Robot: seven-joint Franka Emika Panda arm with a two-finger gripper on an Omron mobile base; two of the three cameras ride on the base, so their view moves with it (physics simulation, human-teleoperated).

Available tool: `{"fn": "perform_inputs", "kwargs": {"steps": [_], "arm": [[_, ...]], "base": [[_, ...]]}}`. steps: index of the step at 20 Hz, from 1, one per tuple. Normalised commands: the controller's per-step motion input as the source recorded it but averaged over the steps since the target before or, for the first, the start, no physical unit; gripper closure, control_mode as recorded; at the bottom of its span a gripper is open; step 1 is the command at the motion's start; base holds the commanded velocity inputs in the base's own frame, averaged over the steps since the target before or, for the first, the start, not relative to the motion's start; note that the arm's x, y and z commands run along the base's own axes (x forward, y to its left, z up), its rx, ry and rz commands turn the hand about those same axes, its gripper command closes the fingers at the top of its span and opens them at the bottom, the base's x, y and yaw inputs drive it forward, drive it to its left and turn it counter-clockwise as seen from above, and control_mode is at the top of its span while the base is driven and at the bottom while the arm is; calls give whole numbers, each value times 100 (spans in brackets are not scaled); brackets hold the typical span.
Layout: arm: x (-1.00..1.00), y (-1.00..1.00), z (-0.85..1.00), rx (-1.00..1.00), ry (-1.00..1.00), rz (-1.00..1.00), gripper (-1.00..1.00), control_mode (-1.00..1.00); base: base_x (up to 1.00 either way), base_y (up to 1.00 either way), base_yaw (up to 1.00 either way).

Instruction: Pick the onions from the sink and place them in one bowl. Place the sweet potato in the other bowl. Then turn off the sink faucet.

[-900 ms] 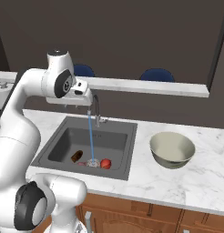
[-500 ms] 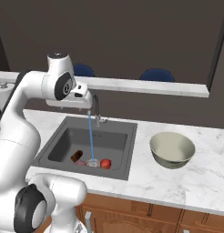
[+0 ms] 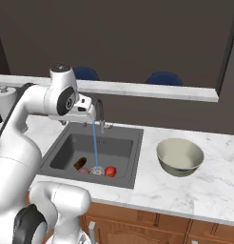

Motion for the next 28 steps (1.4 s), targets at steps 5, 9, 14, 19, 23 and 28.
{"fn": "perform_inputs", "kwargs": {"steps": [5,9,14,19,23,28], "arm": [[-14,-4,-28,0,0,0,-100,-100],[-11,-9,-33,0,0,0,-100,-100],[-3,-11,-30,0,0,0,-100,-100],[0,-12,-30,0,0,0,-100,-100],[0,-12,-25,0,-1,0,-100,-100],[0,-11,-21,0,-1,0,-100,-100]], "base": [[0,0,0],[0,0,0],[0,0,0],[0,0,0],[0,0,0],[0,0,0]]}}
